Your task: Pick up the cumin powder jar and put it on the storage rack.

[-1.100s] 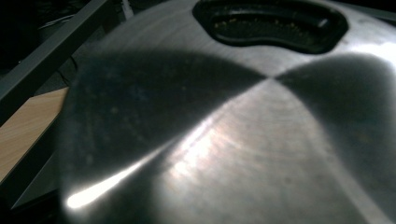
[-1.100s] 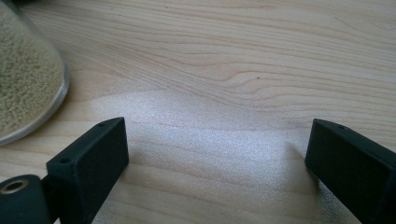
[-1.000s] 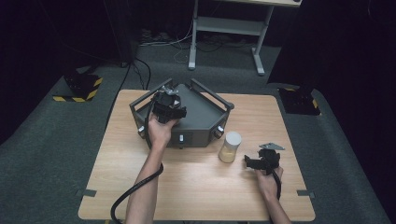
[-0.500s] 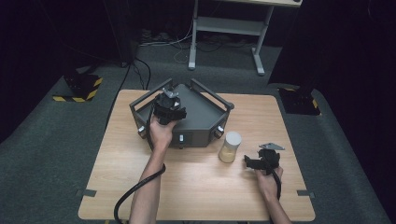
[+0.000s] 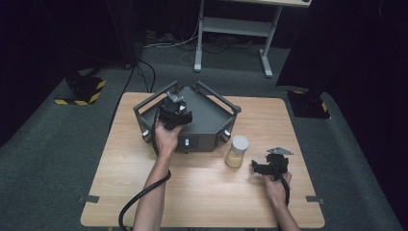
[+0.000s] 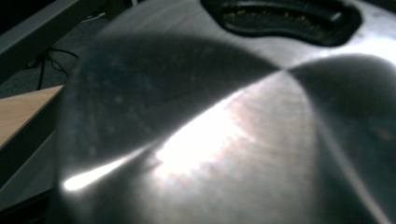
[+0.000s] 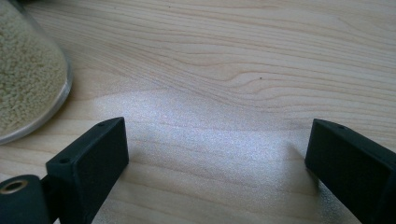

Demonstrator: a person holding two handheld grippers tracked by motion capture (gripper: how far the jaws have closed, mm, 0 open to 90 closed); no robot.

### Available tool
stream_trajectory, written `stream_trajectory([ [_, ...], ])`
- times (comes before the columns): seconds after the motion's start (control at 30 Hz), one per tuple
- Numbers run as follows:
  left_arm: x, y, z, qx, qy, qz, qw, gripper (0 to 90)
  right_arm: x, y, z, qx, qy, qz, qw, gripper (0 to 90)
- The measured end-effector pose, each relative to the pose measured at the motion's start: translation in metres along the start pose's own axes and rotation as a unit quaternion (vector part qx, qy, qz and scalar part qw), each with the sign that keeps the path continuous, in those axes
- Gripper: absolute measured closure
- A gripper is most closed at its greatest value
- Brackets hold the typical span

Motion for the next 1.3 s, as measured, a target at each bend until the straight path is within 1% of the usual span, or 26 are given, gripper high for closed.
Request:
stream_trajectory([
  [0.1, -0.002, 0.001, -0.002, -0.003, -0.006, -0.001, 1.0000, 13.5, 0.000, 0.000, 0.000, 0.000, 0.000, 0.000, 1.0000, 5.4],
  [0.17, -0.005, 0.002, -0.003, -0.005, -0.010, -0.004, 0.9999, 10.6, 0.000, 0.000, 0.000, 0.000, 0.000, 0.000, 1.0000, 5.4],
  [0.23, -0.009, 0.002, -0.004, 0.002, -0.013, -0.006, 0.9999, 6.9, 0.000, 0.000, 0.000, 0.000, 0.000, 0.000, 1.0000, 5.4],
  [0.3, -0.013, 0.002, -0.005, 0.005, -0.015, -0.010, 0.9998, 6.0, 0.000, 0.000, 0.000, 0.000, 0.001, 0.000, 1.0000, 5.4],
  [0.37, -0.018, 0.001, -0.005, 0.005, -0.018, -0.010, 0.9998, 5.3, 0.000, 0.000, 0.000, 0.000, 0.001, 0.000, 1.0000, 5.4],
  [0.47, -0.027, 0.000, -0.006, 0.000, -0.028, -0.011, 0.9995, 3.3, 0.000, 0.000, 0.000, 0.000, 0.001, -0.001, 1.0000, 5.4],
  [0.6, -0.039, -0.003, -0.008, 0.005, -0.040, -0.015, 0.9991, 0.9, 0.000, 0.000, 0.000, 0.000, 0.001, -0.001, 1.0000, 5.4],
  [0.8, -0.053, -0.006, -0.014, 0.015, -0.041, -0.022, 0.9988, 0.5, 0.000, 0.000, 0.000, 0.000, 0.001, -0.001, 1.0000, 5.4],
  [0.97, -0.064, -0.003, -0.024, 0.015, -0.041, -0.035, 0.9984, 0.5, 0.000, 0.000, 0.000, 0.000, 0.001, -0.001, 1.0000, 5.4],
  [1.1, -0.072, -0.003, -0.036, 0.022, -0.040, -0.043, 0.9980, 0.5, 0.000, 0.000, 0.000, -0.001, 0.000, -0.001, 1.0000, 5.4],
  [1.23, -0.079, -0.004, -0.048, 0.035, -0.034, -0.044, 0.9978, 0.5, 0.000, 0.000, 0.000, 0.000, 0.001, -0.001, 1.0000, 5.4],
  [1.3, -0.083, -0.008, -0.057, 0.054, -0.029, -0.031, 0.9976, 0.5, 0.000, 0.000, 0.000, 0.000, 0.001, -0.001, 1.0000, 5.4],
])
Point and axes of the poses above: each handheld gripper's, and its own axes: x roughly forward along the jaws, z roughly out of its top, y roughly to its left, the point moved 10 cm from there along x, roughly forward along the jaws, and after that the axes turned 10 degrees about -z, right-handed, at the moved point
